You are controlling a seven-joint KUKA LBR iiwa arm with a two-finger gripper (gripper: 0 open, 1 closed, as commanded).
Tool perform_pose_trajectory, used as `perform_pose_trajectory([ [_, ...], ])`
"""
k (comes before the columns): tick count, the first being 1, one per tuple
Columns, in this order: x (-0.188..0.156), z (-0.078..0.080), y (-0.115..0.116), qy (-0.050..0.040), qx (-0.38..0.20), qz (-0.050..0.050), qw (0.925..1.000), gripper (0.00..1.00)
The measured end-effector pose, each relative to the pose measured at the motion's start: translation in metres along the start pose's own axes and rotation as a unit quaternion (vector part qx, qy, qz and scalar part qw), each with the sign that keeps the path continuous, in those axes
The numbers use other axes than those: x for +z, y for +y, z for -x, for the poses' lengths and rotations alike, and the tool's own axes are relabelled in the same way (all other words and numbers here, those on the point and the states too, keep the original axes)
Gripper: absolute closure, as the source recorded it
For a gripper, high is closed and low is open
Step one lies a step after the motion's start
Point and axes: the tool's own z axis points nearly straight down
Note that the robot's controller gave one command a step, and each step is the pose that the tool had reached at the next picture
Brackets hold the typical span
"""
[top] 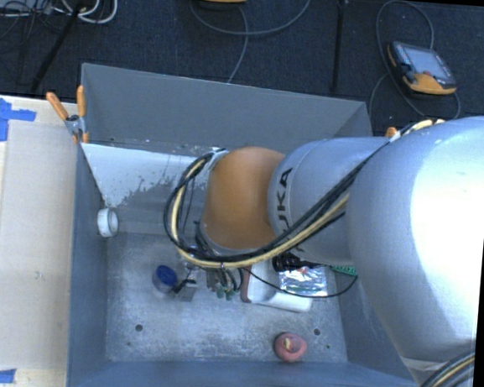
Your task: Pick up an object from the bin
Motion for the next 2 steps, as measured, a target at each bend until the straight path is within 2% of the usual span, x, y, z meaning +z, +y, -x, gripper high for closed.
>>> perform_pose_trajectory([
  [1,0.000,0.000,0.000,0.0000,0.000,0.000,1.0000,0.00],
  [2,0.005,0.000,0.020,-0.0002,0.007,0.000,1.0000,0.00],
])
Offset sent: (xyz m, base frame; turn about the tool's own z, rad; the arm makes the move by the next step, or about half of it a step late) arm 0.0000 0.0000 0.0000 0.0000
